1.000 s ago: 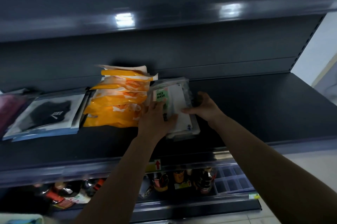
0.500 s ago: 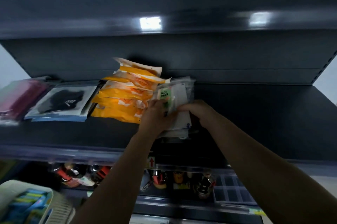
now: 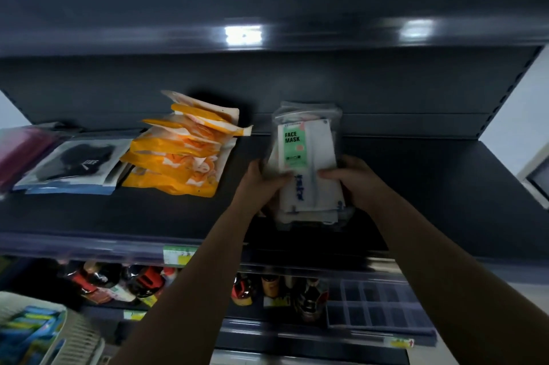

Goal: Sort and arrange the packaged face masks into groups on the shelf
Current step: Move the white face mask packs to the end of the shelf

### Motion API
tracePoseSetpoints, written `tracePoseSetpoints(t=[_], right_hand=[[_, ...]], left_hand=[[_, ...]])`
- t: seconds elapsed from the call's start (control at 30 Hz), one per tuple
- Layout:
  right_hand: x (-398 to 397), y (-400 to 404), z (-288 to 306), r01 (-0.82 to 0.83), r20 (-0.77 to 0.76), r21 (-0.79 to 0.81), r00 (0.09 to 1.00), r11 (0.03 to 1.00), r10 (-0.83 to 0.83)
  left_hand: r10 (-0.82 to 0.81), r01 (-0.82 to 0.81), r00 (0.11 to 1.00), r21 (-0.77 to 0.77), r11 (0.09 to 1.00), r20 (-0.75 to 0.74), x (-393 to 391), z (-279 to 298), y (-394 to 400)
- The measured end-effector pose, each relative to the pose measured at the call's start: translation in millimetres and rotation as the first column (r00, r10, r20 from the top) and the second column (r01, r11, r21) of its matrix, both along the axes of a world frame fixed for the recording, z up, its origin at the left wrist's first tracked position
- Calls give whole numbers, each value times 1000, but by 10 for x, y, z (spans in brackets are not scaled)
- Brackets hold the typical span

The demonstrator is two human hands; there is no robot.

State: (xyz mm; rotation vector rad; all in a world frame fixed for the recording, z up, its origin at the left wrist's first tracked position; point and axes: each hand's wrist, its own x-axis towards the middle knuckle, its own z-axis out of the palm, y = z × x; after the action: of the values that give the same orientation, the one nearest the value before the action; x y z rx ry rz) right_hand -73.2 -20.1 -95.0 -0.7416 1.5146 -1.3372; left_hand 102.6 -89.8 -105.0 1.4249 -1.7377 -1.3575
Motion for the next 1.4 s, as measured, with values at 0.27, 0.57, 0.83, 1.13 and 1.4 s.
tracePoseSetpoints(t=[0.27,0.57,0.83,1.13,1.4], right_hand=[[-666,646,-51,28,-105,-154,993,988,-45],[-1127,1013,358,106,-275,-370,936,923,-218],[-1195,1264,214,65,-349,-396,912,916,-216],[-1254,1272,234,101,-411,-460,857,882,-312],[-1256,1360,60,70,-484,-335,843,940,-235]], left_hand=[[-46,54,979,36,998,-196,-663,41,372],[-229,115,911,-321,940,-342,-1256,347,796],[-227,96,878,-308,946,-422,-1534,229,1131],[-200,30,886,-377,926,-419,-1688,265,1159],[-207,66,876,-317,946,-435,-1710,98,1255]])
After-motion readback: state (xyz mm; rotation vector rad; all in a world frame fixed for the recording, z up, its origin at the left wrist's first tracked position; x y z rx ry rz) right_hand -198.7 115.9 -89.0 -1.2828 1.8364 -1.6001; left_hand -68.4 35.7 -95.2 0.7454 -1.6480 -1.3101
